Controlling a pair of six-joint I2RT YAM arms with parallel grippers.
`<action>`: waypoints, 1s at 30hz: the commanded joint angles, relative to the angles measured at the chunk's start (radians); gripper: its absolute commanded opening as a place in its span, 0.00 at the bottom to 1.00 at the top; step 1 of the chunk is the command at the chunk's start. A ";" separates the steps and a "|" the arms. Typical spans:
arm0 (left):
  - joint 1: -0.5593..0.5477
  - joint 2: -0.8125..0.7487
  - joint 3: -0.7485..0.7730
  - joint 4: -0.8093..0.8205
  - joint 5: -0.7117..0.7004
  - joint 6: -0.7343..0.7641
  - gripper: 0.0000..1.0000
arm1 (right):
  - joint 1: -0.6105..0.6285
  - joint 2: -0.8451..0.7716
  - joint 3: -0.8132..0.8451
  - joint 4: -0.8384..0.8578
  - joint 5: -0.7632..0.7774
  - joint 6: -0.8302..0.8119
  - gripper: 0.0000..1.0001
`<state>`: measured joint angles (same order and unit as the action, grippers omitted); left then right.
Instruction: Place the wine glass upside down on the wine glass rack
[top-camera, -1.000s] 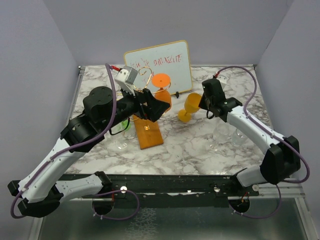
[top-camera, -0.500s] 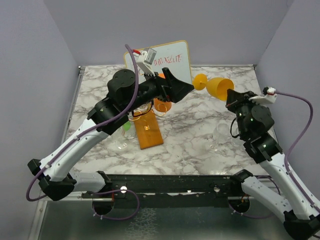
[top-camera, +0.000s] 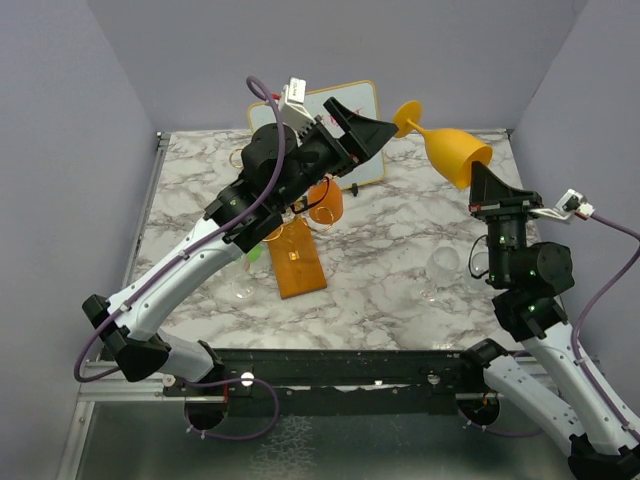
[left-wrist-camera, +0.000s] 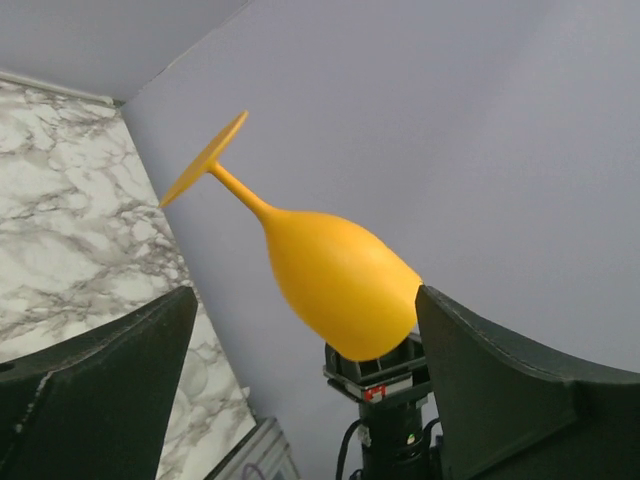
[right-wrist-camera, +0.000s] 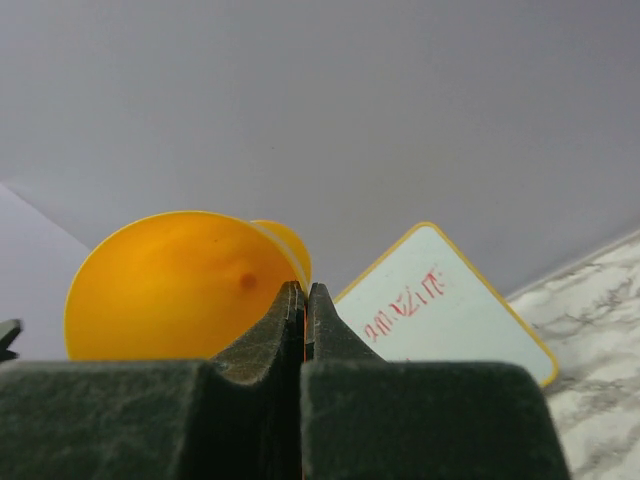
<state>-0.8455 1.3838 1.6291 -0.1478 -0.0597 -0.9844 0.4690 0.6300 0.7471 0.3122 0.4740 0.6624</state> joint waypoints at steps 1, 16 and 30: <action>0.000 0.047 0.035 0.098 -0.044 -0.144 0.84 | -0.005 0.005 -0.018 0.176 -0.082 0.075 0.01; -0.002 0.118 0.005 0.287 -0.026 -0.316 0.72 | -0.004 0.020 -0.044 0.269 -0.250 0.117 0.01; -0.037 0.110 -0.053 0.309 -0.202 -0.364 0.63 | -0.005 0.071 -0.093 0.389 -0.316 0.069 0.01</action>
<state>-0.8703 1.4982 1.5906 0.1413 -0.1783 -1.3209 0.4625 0.6910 0.6605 0.6395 0.2325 0.7437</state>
